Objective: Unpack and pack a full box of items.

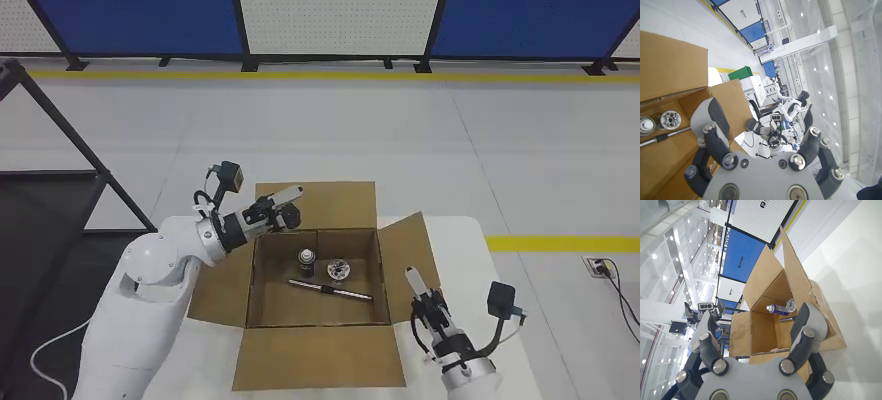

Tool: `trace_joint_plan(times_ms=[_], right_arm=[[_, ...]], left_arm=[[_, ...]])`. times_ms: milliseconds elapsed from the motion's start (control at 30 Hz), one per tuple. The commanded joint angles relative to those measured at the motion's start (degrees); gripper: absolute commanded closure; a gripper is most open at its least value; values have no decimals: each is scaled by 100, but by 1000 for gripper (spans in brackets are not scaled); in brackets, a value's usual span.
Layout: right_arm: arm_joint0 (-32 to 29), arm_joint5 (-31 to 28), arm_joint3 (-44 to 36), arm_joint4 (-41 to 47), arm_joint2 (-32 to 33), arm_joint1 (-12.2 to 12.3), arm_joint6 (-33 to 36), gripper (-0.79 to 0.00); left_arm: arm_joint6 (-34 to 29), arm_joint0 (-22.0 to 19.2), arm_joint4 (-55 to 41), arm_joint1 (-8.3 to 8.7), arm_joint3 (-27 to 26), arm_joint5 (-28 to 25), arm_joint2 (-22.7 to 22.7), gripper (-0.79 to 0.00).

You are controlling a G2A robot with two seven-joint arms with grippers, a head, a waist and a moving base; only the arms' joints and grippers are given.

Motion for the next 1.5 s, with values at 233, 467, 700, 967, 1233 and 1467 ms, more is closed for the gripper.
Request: trace_joint_plan(times_ms=[233,467,700,967,1233,1467], right_arm=[[386,403,330,290,-179,-36,-409,-785],[703,804,621,688,-167,-75,-708,-785],[857,890,718,704,-201,-67,-725,-785],[995,980,810,748,-212,-56,-706,-785],[1053,1065,871,823,-184,-44,-713,-785],[1162,1141,1005,1109,-130,-65,-956,-785]], left_arm=[[791,424,-41,-8,-504,-104,-71,-785],[1488,1272,292,90,-941,199,-506,-785],[1974,2058,305,152,-1460,313,-918,-785],[2446,2606,514,195,-1715,398,-1233,-785],[2605,2955,357,217,-1737,517,-1479,-785],[2652,3011,207,216,-1555,546,-1520,-785]])
